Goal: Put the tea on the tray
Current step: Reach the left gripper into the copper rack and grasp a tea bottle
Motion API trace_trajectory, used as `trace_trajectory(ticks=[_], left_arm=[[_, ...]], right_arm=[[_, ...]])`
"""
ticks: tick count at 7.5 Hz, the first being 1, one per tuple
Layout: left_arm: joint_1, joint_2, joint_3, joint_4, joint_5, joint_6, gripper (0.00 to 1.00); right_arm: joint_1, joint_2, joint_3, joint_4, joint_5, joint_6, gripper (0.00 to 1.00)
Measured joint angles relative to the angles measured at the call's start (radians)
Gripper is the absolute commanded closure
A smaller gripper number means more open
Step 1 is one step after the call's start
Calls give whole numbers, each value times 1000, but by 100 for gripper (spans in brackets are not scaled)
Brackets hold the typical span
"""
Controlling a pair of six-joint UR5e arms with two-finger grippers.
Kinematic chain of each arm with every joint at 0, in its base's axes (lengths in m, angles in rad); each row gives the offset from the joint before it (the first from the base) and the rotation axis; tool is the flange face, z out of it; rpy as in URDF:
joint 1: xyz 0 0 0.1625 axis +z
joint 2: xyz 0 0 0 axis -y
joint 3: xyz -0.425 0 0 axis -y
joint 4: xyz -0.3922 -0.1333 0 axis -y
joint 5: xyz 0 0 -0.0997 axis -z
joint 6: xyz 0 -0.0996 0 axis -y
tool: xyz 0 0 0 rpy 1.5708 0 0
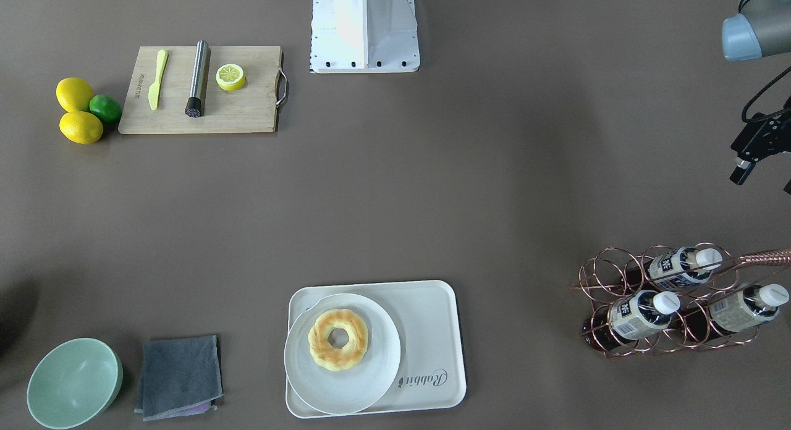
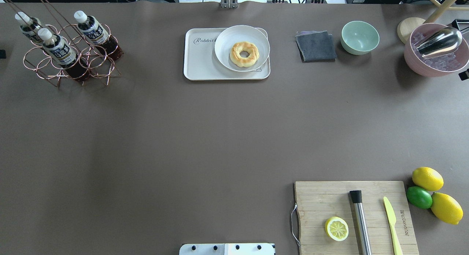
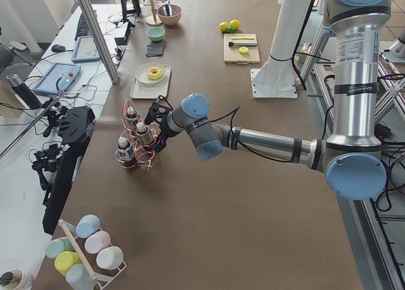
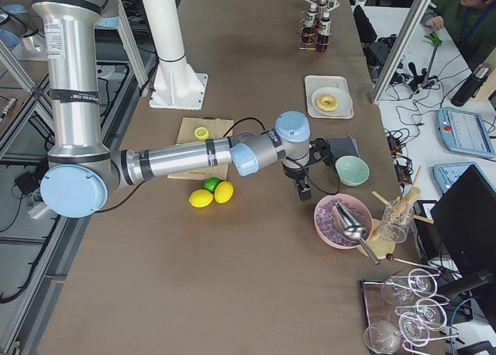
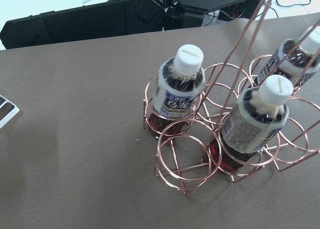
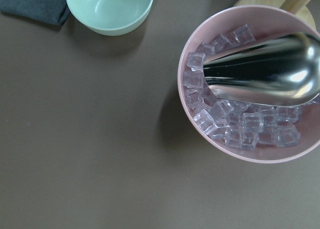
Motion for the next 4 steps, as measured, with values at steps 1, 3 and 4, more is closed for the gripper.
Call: trace_trajectory(ticks=[1, 3, 4], left_arm=[[42, -19, -14, -4, 80, -55, 3], [117, -58, -15, -3, 215, -126, 6], [155, -66, -12, -2, 278, -138, 31]], right_arm=[[-30, 2, 2, 27, -15, 38, 0], [-56, 3, 4, 46, -31, 63, 0], [-59, 3, 5, 48, -36, 64, 0]])
